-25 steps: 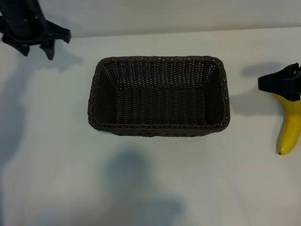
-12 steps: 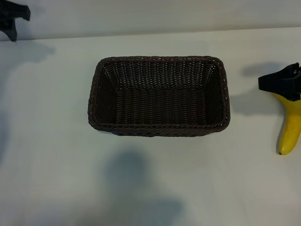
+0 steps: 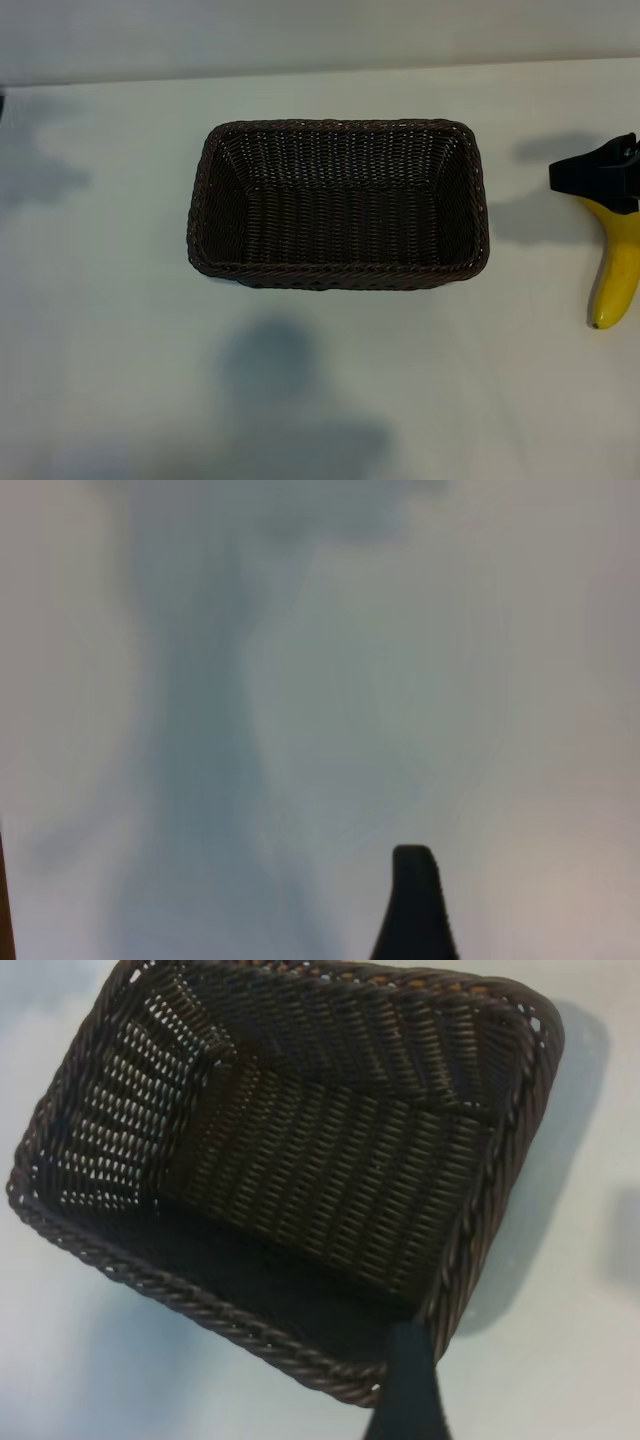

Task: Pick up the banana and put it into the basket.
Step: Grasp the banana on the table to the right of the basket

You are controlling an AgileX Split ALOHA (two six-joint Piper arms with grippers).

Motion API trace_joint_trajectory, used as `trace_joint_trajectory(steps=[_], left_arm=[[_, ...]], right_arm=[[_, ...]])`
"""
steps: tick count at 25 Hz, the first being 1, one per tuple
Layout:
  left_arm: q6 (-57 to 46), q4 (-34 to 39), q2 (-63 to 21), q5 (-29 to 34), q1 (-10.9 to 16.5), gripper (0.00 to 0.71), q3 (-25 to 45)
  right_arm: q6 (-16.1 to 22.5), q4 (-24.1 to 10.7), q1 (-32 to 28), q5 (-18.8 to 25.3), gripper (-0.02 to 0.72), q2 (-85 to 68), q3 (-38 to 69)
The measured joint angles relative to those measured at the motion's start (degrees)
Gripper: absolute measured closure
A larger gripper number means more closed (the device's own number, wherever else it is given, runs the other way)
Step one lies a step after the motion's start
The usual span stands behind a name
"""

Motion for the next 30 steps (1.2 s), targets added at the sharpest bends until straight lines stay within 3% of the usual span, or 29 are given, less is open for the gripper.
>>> trace_joint_trajectory(steps=[9, 19, 24, 30], left_arm=[[-1.39, -0.61, -26.29, -0.22, 0.00, 0.140, 22.94], [-4.05, -0.75, -52.63, -3.82, 0.00, 0.140, 41.51], [-4.07, -1.69, -60.99, -5.66, 0.00, 0.140, 46.02], [-4.07, -3.39, -63.74, -7.87, 0.00, 0.140, 46.90]], right_arm=[[0.06, 0.00, 0.00, 0.00, 0.131, 0.00, 0.00], [0.06, 0.00, 0.00, 0.00, 0.131, 0.00, 0.00], [0.06, 0.00, 0.00, 0.00, 0.131, 0.00, 0.00], [0.06, 0.00, 0.00, -0.05, 0.131, 0.00, 0.00]])
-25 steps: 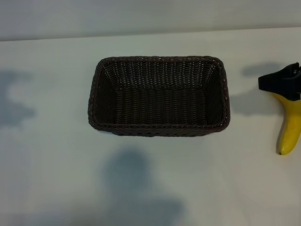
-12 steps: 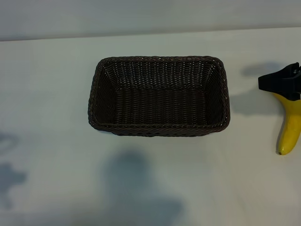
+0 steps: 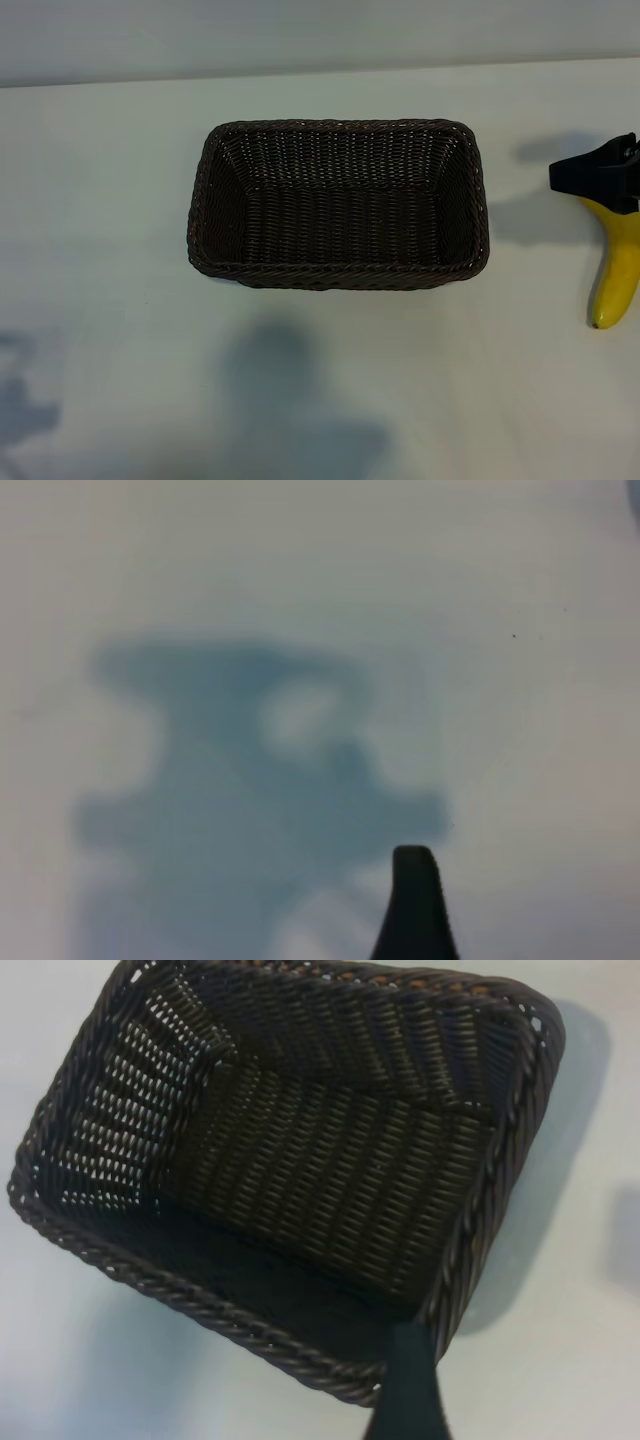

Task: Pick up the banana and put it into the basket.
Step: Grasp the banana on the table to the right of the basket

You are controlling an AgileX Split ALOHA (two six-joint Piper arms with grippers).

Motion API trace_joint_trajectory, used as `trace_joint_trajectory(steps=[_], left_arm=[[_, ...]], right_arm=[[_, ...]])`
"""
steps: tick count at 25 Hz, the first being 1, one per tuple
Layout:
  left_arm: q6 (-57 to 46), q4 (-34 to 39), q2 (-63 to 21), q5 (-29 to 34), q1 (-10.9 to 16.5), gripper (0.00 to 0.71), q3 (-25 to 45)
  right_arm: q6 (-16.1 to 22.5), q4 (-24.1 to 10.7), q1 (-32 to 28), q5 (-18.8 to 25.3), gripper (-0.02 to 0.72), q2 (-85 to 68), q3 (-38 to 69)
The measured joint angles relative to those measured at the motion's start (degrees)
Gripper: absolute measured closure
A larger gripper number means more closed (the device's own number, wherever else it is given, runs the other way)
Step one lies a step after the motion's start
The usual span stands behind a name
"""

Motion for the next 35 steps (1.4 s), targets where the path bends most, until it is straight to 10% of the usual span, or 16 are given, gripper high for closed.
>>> trace_joint_trajectory(steps=[27, 35], left_arm=[[0.13, 0.01, -17.89, 0.46, 0.00, 0.140, 0.58], [0.13, 0.01, -17.89, 0.46, 0.00, 0.140, 0.64]], right_arm=[[5.69, -0.94, 0.00, -3.72, 0.131, 0.07, 0.00], [25.00, -20.83, 0.00, -4.08, 0.131, 4.84, -6.28]])
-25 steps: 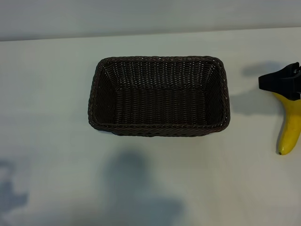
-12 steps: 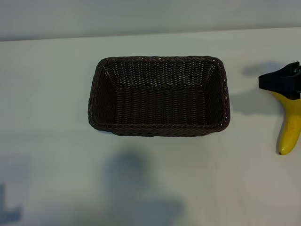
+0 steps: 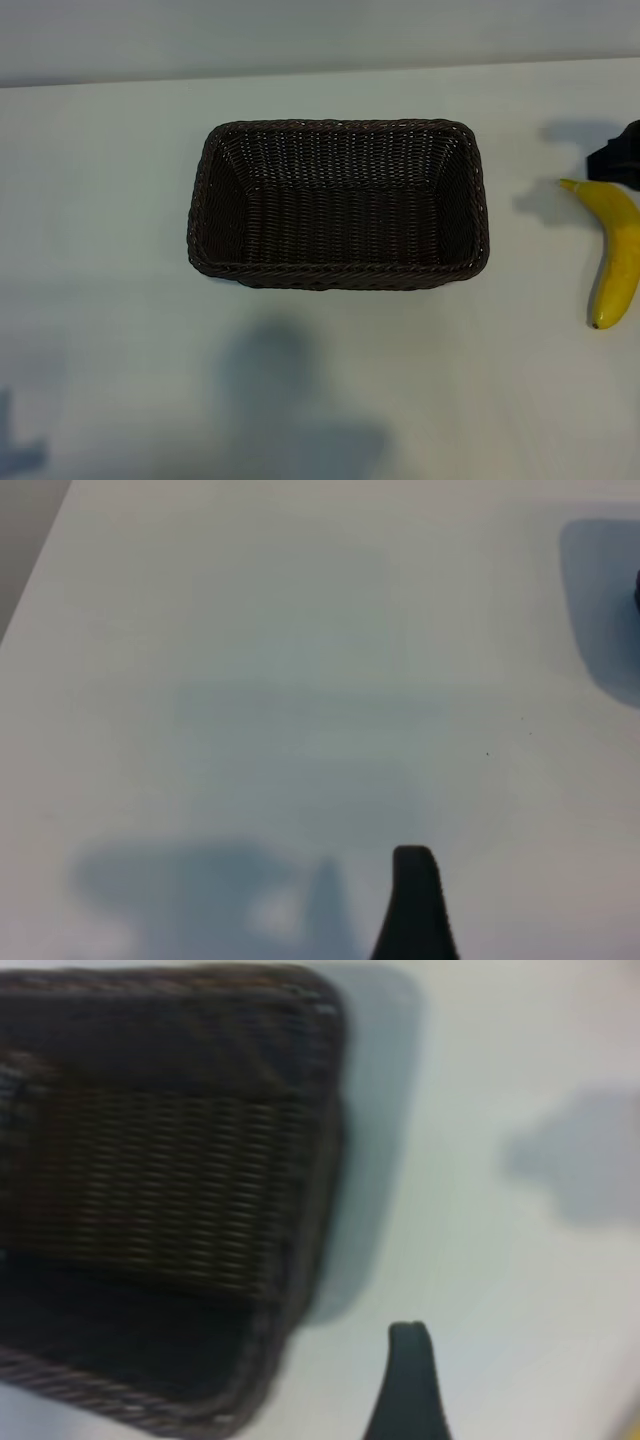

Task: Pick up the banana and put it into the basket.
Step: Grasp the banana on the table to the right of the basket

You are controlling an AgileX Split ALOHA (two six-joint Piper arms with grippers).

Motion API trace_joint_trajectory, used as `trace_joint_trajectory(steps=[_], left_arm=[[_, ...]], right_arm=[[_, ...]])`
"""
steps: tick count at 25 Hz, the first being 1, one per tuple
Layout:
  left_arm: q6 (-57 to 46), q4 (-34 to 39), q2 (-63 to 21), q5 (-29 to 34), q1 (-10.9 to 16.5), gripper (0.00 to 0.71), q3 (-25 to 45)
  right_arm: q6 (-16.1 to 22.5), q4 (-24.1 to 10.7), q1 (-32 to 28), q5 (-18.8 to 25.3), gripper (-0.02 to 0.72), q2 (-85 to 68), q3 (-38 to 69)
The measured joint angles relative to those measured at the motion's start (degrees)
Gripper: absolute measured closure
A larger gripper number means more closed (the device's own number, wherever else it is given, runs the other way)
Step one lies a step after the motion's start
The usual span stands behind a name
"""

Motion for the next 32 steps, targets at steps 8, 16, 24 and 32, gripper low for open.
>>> trace_joint_trajectory(steps=[8, 16, 24, 32], left_arm=[[0.00, 0.02, 0.00, 0.00, 0.00, 0.140, 0.00], [0.00, 0.02, 0.00, 0.00, 0.00, 0.140, 0.00], [0.00, 0.02, 0.00, 0.00, 0.00, 0.140, 0.00], [-0.07, 0.02, 0.00, 0.00, 0.00, 0.140, 0.00]], right_arm=[[16.85, -17.76, 0.00, 9.56, 0.131, 3.35, -9.03], [24.62, -23.63, 0.00, 12.16, 0.131, 10.66, -10.36], [24.63, -23.53, 0.00, 8.20, 0.131, 18.66, -10.37], [24.63, -24.60, 0.00, 3.24, 0.131, 25.89, -10.41]])
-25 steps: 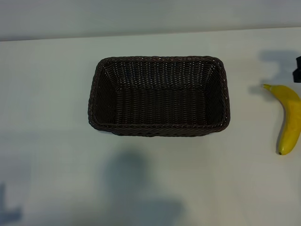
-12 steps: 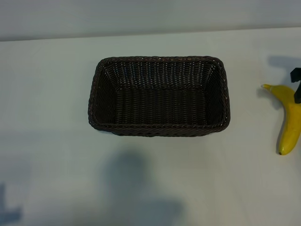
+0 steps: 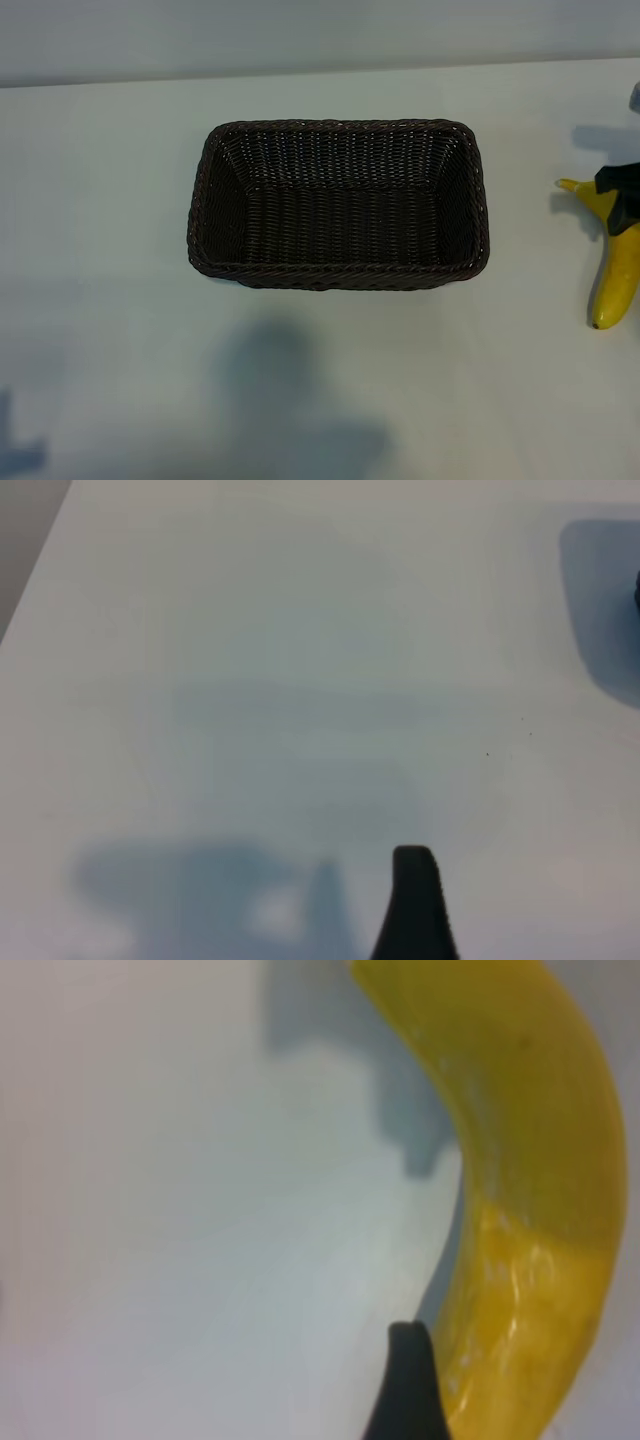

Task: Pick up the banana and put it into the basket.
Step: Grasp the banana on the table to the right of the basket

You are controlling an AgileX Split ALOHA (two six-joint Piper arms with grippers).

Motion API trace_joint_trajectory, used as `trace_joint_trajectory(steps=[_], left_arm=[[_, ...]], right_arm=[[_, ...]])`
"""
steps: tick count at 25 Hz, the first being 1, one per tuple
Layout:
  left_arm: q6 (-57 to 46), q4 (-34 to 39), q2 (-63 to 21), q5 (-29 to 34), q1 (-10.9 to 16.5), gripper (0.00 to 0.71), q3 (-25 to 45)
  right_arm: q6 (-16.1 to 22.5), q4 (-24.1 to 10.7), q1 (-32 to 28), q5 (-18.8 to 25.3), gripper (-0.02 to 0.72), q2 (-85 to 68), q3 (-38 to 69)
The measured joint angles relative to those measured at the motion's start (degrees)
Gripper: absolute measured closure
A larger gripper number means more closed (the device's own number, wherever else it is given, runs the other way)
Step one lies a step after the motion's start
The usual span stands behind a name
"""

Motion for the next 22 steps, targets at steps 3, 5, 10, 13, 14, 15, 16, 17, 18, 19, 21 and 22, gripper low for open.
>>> trace_joint_trajectory(steps=[3, 5, 10, 13, 14, 15, 16, 17, 18, 19, 21, 22], left_arm=[[0.00, 0.00, 0.00, 0.00, 0.00, 0.140, 0.00], [0.00, 0.00, 0.00, 0.00, 0.00, 0.140, 0.00], [0.05, 0.00, 0.00, 0.00, 0.00, 0.140, 0.00], [0.05, 0.00, 0.00, 0.00, 0.00, 0.140, 0.00], [0.05, 0.00, 0.00, 0.00, 0.00, 0.140, 0.00], [0.05, 0.00, 0.00, 0.00, 0.00, 0.140, 0.00], [0.05, 0.00, 0.00, 0.00, 0.00, 0.140, 0.00], [0.05, 0.00, 0.00, 0.00, 0.00, 0.140, 0.00], [0.05, 0.00, 0.00, 0.00, 0.00, 0.140, 0.00], [0.05, 0.00, 0.00, 0.00, 0.00, 0.140, 0.00], [0.05, 0.00, 0.00, 0.00, 0.00, 0.140, 0.00], [0.05, 0.00, 0.00, 0.00, 0.00, 0.140, 0.00]], right_arm=[[0.00, -0.69, 0.00, -1.38, 0.131, 2.19, 0.00], [0.00, -0.82, 0.00, -2.29, 0.131, 3.57, 0.00], [0.00, -0.82, 0.00, -3.50, 0.131, 6.18, 0.00], [0.00, -0.82, 0.00, -3.72, 0.131, 7.33, 0.00], [0.00, -0.82, 0.00, -3.72, 0.131, 7.76, -0.02], [0.00, -0.88, 0.00, -3.75, 0.131, 8.06, -0.08], [0.04, -0.84, 0.00, -3.77, 0.131, 8.11, -0.14], [0.04, -0.84, 0.00, -3.77, 0.134, 8.17, -0.14], [0.04, -0.90, 0.00, -3.77, 0.144, 8.17, -0.14], [0.04, -0.90, 0.00, -3.77, 0.168, 8.17, -0.14], [0.04, -0.97, 0.00, -3.77, 0.269, 8.17, -0.14], [0.07, -0.97, 0.00, -3.77, 0.286, 8.17, -0.14]])
